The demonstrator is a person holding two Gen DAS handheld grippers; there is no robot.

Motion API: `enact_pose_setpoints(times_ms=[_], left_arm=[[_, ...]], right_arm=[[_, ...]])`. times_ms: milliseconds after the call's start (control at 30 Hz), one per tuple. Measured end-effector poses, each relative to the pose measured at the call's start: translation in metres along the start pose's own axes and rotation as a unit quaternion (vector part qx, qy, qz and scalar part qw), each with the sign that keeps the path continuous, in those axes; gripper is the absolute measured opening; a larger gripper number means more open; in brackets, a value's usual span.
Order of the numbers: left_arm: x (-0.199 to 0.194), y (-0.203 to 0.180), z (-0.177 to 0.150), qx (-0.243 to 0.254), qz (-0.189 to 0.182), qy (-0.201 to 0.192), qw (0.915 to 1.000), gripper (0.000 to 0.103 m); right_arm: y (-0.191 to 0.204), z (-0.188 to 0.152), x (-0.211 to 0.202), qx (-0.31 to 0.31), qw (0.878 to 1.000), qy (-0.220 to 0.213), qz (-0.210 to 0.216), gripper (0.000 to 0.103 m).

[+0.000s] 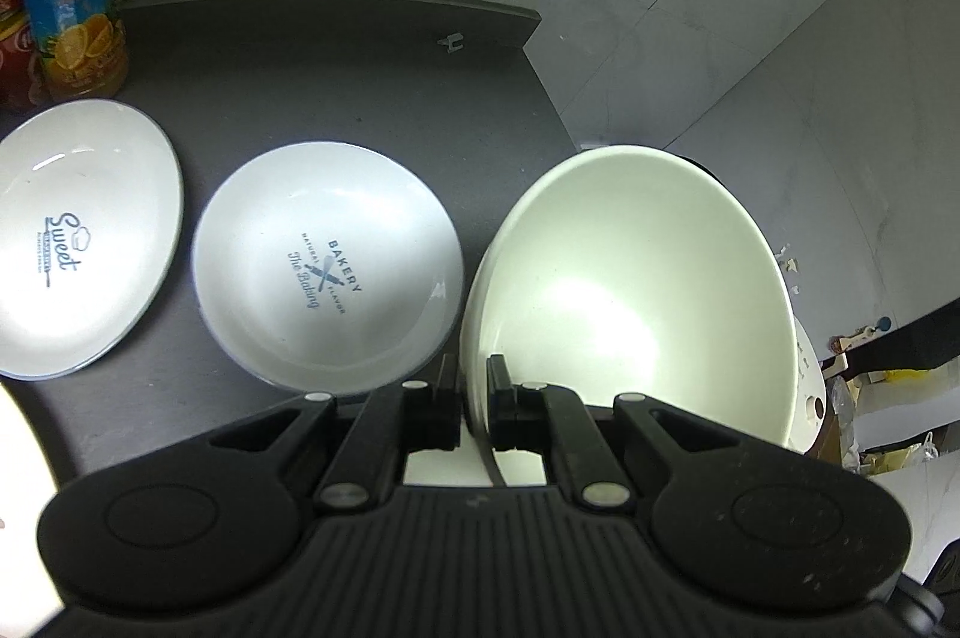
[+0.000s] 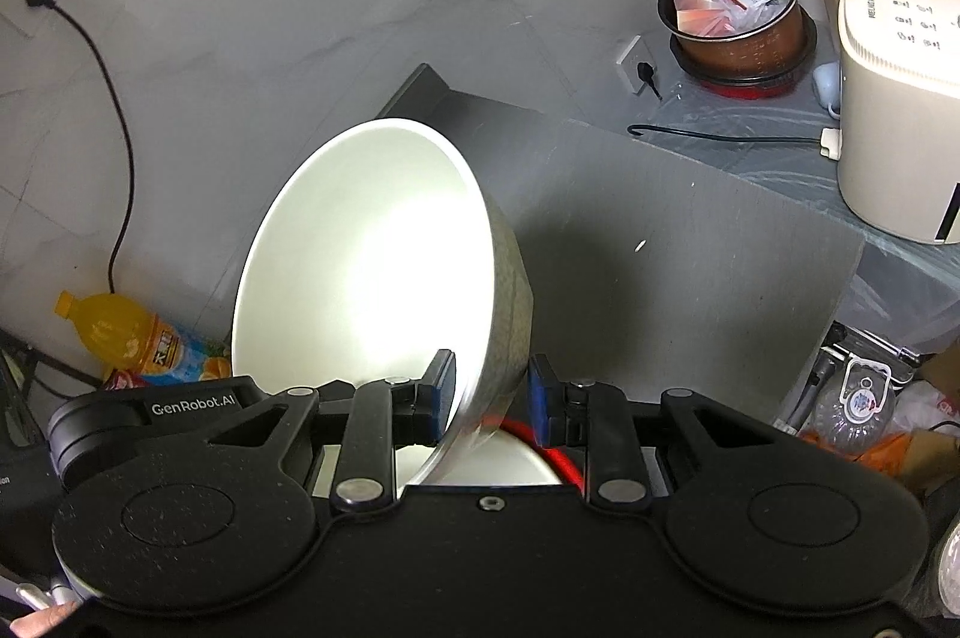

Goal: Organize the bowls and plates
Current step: 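Carry the smaller cream bowl and lower it onto the bowl stack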

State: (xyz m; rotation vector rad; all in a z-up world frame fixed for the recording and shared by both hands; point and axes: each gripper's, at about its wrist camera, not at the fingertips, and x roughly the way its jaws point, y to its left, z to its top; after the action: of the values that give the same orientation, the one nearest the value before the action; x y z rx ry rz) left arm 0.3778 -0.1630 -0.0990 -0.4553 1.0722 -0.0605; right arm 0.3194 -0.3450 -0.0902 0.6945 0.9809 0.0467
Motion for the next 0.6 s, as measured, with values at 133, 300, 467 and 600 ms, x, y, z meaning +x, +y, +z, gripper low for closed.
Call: enact_pose_setpoints(times_ms=[133,300,467,600], left_arm=[[-0.011,0.005,-0.004,0.004,-0.004,-0.002,1.0,0.006],[-0.022,0.012,-0.01,0.005,-0.01,-0.001,0.9999,0.006],[-0.028,0.018,-0.021,0.006,-0.015,0.006,0.9999,0.007],[-0.033,0.023,-0.028,0.006,-0.019,0.011,0.9997,0.007]], right_arm=[[0.005,-0.009,-0.007,-0.003,1.0,-0.004,0.001,0.025],[0.009,-0.019,-0.015,-0.007,1.0,-0.005,0.0,0.026],[0.01,-0.033,-0.022,-0.004,1.0,-0.004,-0.006,0.026],[0.012,-0.044,-0.027,-0.007,1.0,0.0,-0.013,0.025]])
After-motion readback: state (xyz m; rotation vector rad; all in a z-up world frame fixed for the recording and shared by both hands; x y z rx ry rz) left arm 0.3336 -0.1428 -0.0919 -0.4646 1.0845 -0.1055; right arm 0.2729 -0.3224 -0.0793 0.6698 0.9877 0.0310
